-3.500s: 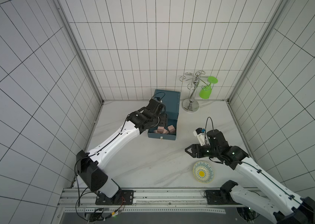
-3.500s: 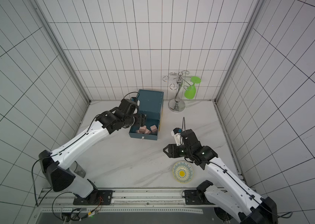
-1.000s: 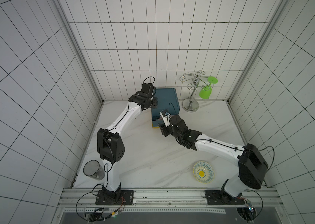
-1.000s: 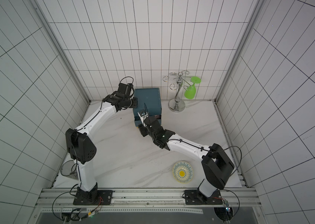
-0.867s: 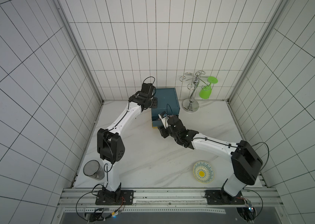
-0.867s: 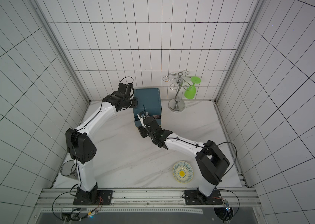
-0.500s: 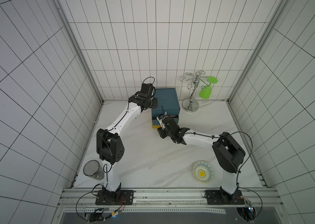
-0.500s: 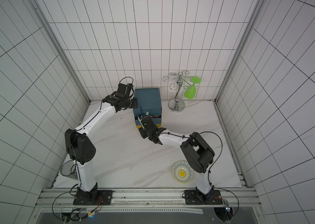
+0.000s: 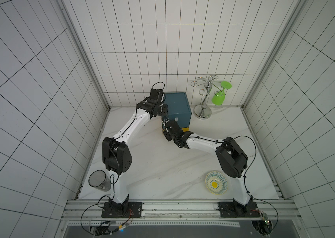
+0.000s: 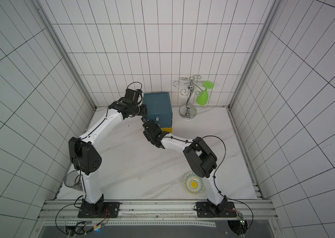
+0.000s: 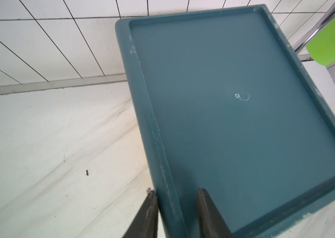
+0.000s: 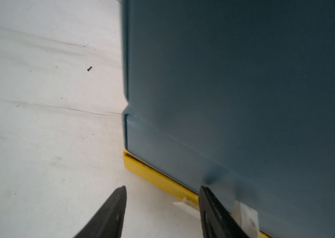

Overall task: Place the plugs into the drawer by color
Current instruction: Close the drawer in the storage box, then reset both arms

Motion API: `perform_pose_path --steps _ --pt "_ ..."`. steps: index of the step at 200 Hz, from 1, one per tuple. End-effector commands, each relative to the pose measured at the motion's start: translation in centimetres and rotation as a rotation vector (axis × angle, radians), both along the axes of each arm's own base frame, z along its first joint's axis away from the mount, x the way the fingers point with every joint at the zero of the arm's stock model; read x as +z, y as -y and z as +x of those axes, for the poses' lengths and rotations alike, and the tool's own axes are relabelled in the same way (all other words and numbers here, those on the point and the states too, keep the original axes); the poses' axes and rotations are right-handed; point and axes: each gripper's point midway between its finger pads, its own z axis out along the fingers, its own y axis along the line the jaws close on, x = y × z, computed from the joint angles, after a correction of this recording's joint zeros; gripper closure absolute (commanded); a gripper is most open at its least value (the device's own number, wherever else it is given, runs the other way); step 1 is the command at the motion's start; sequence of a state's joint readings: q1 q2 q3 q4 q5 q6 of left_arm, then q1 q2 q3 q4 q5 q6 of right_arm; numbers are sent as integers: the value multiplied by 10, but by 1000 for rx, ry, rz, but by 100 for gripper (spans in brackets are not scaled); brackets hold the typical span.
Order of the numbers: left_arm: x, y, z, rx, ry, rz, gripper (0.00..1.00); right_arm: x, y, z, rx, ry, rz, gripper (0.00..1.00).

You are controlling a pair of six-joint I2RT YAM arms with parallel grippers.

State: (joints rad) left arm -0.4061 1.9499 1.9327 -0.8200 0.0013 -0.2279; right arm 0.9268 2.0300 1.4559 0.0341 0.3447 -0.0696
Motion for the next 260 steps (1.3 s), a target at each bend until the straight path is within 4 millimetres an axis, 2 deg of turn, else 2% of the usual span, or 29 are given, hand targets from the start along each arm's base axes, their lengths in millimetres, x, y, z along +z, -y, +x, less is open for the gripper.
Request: perform_pose_path --steps 1,15,22,27,30,36,39,41,60,67,71,88,96,113,123,137,148,170,180,199,220,243,260 --pt "-5 -7 -43 -13 -119 22 55 93 -5 -40 91 149 74 34" --pt "27 -13 -54 -5 -33 -20 42 121 15 -62 97 169 66 33" --pt "43 -16 -62 -12 26 -45 31 130 31 -70 79 165 66 32" --pt "57 -18 -70 -23 80 -67 19 136 47 -72 36 174 75 32" --pt "65 -20 -73 -27 120 -80 14 141 57 -73 7 183 84 28" --pt "70 -29 -80 -4 181 -82 3 150 76 -76 -49 203 113 10" --pt "73 -34 -82 15 220 -86 2 156 86 -77 -69 210 136 2" --pt "76 -37 -84 26 248 -90 1 159 92 -79 -73 210 151 0" --pt "81 -68 -110 98 433 -90 1 180 146 -95 -94 114 337 1" --pt "79 -75 -121 101 490 -94 1 182 166 -99 -110 51 408 1" --pt "80 -79 -127 105 525 -101 1 180 178 -101 -137 28 436 1" --pt "58 -108 -147 195 599 -53 1 163 247 -94 -349 82 434 1" --pt "43 -124 -153 247 604 8 1 153 266 -92 -355 148 356 1" --pt "8 -157 -161 350 620 173 1 116 313 -82 -470 281 151 1" --pt "-6 -168 -162 399 661 209 1 96 335 -77 -549 323 110 1" --pt "-40 -177 -159 402 664 257 1 67 344 -69 -544 286 102 1" --pt "-62 -188 -152 438 628 223 1 50 355 -60 -575 259 90 1" --pt "-93 -203 -137 483 576 195 1 28 367 -41 -590 233 122 1" --pt "-93 -202 -127 448 605 193 1 19 375 -34 -613 228 178 1" --pt "-95 -203 -121 415 568 199 1 -4 391 -25 -639 229 230 1" --pt "-94 -219 -109 440 567 92 2 -6 394 -17 -640 223 218 1" --pt "-102 -219 -94 412 498 86 1 -8 401 -9 -652 251 195 1" --pt "-104 -216 -90 385 488 90 1 -16 423 0 -754 294 231 1"
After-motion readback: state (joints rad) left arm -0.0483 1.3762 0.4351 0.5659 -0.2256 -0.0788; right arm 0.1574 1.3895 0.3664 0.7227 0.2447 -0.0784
